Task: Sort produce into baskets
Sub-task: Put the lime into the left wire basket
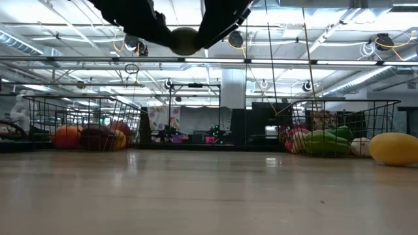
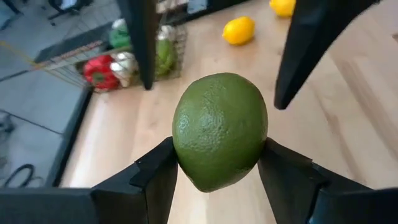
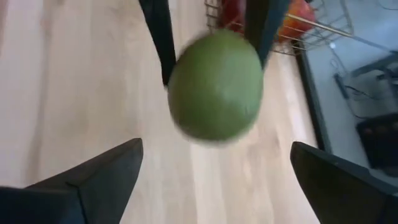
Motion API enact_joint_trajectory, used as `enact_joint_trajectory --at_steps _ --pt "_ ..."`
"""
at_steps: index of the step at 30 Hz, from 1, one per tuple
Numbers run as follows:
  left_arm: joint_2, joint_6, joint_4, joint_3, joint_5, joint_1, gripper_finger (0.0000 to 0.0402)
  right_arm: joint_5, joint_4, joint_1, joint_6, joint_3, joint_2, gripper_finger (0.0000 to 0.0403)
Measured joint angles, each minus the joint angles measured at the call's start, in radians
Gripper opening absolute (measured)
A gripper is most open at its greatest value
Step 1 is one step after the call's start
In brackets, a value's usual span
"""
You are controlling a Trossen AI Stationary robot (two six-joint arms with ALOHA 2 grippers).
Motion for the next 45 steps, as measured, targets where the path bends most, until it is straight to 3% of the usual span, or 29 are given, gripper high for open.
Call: enact_joint_trajectory --at_steps 3,10,14,17,33,41,45 --pt "-0.038 0.008 -0.077 0.001 -0.062 0.001 0.0210 0.047 -0.017 -0.001 0.001 0.000 0.000 0.0399" --pt "-0.164 -0.054 -0.307 0.001 -0.336 0.008 0.0210 0.149 -0.169 -0.001 0.070 0.043 -0.003 0.0398" --pt "-0.221 -0.097 -0.422 0.001 -0.515 0.041 0.0210 0.152 -0.268 -0.001 0.146 0.072 -0.003 0.0398" --pt "-0.247 -0.123 -0.492 0.001 -0.584 0.090 0.0210 0.152 -0.323 -0.001 0.195 0.079 -0.003 0.0398" --pt "-0.262 -0.472 -0.829 0.000 -0.595 0.370 0.0210 0.149 -0.452 0.007 0.279 0.079 -0.003 0.0398" --pt "-0.261 -0.498 -0.798 -0.064 -0.601 0.461 0.0213 0.150 -0.451 0.007 0.279 0.079 -0.003 0.0398" --pt "-0.252 -0.508 -0.758 -0.091 -0.616 0.497 0.0236 0.150 -0.448 0.007 0.279 0.079 -0.003 0.0398"
